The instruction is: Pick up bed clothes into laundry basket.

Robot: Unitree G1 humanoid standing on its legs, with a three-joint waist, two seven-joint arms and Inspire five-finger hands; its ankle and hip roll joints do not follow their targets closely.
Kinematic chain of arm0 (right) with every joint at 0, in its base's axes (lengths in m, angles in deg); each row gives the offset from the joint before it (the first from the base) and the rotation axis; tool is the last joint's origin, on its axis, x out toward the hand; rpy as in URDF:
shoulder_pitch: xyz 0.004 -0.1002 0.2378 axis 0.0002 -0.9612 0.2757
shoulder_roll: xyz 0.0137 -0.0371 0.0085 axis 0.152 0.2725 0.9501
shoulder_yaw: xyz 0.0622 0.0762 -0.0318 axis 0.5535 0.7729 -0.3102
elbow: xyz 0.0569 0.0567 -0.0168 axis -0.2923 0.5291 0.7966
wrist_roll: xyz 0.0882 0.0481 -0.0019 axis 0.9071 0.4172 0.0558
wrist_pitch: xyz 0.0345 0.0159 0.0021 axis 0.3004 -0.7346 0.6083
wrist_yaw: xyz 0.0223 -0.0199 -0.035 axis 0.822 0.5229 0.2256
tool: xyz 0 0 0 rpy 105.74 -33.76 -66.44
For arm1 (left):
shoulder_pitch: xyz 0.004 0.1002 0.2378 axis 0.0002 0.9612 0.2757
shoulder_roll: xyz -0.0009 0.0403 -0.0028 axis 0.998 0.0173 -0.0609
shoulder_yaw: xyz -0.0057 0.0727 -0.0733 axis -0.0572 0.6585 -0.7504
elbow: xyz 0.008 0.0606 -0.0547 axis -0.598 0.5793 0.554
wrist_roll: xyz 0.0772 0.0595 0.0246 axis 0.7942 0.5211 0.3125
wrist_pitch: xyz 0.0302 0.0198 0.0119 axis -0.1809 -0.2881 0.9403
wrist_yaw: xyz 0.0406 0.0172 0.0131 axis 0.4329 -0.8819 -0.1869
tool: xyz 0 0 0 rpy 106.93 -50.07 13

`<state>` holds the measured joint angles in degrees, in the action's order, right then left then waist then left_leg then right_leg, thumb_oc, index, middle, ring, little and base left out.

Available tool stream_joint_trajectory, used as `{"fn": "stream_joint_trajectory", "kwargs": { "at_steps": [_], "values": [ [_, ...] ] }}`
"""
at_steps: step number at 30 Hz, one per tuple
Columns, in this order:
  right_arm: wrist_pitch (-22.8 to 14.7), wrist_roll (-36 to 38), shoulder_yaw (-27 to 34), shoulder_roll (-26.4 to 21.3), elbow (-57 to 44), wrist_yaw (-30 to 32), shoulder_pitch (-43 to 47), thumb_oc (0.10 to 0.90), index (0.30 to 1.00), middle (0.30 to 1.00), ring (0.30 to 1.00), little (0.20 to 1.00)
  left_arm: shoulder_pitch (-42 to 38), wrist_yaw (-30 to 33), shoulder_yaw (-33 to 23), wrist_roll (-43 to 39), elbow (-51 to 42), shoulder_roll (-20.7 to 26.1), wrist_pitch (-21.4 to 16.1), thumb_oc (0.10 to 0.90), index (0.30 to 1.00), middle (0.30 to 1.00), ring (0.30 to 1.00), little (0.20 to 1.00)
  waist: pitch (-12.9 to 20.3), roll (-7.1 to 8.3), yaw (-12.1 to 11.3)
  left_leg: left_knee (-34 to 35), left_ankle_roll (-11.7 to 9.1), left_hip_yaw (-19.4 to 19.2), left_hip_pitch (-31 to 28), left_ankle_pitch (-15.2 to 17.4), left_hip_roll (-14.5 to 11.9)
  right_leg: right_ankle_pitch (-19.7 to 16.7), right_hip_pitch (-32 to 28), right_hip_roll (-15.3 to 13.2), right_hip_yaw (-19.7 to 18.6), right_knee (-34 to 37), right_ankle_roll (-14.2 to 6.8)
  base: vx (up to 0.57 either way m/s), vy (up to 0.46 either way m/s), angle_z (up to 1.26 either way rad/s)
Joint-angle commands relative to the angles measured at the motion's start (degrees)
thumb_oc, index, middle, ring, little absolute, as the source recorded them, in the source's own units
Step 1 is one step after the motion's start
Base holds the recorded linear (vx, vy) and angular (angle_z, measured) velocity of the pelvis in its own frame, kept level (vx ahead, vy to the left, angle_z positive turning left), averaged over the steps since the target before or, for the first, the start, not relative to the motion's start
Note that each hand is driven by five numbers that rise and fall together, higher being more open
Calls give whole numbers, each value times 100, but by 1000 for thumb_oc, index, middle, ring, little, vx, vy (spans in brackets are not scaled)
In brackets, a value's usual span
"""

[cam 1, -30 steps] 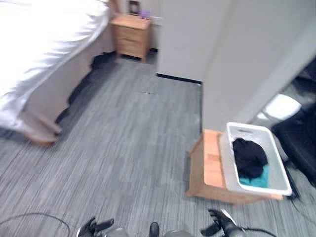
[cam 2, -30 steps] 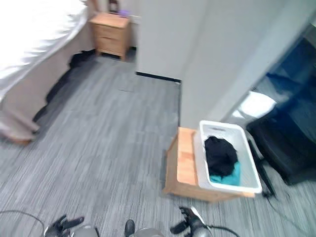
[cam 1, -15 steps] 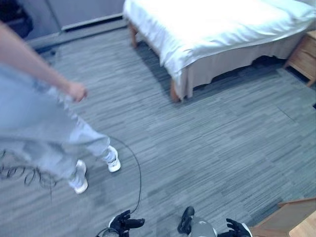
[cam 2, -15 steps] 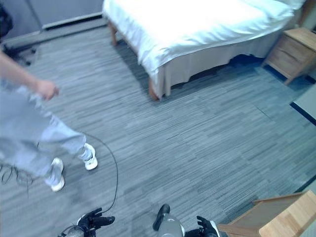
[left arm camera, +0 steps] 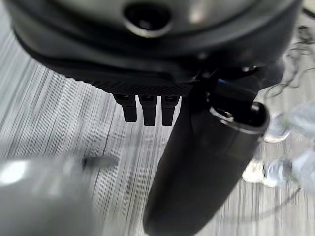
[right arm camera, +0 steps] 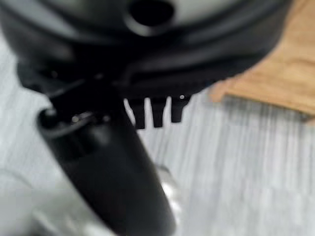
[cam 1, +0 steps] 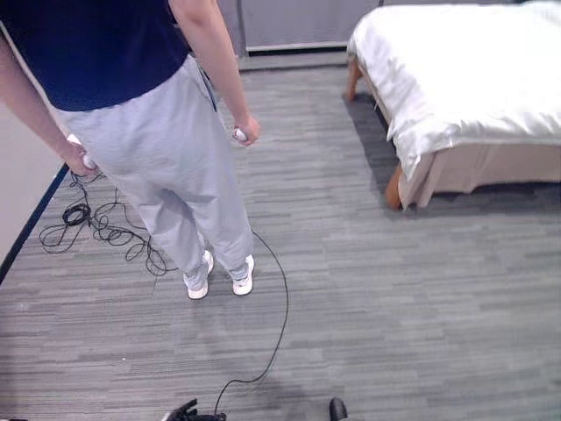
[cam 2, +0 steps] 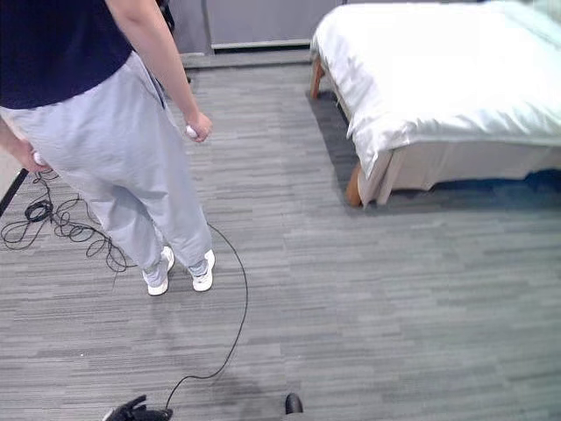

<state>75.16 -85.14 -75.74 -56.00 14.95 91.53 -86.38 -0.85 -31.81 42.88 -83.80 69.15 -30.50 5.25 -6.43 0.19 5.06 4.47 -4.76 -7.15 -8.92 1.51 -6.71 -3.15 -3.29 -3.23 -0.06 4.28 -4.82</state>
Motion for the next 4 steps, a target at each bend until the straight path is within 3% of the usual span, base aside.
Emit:
{"fn": "stream_joint_trajectory", "kwargs": {
  "at_steps": [1,4],
  "values": [
    [-261,311,77,97,45,52,550,800,900,900,900,900,-349,137,-1,31,221,-114,-208,800,900,900,900,900,109,206,8,48,246,-55,203,-80,417,382,-36,-20,-163,-241,-173,0,0,0],
    [-253,221,-31,160,41,54,576,800,900,900,900,900,-325,149,-18,-40,216,-165,-212,800,900,900,900,900,170,242,-27,53,264,-22,193,-52,454,361,-73,-45,-145,-211,-179,20,8,8]
  ]
}}
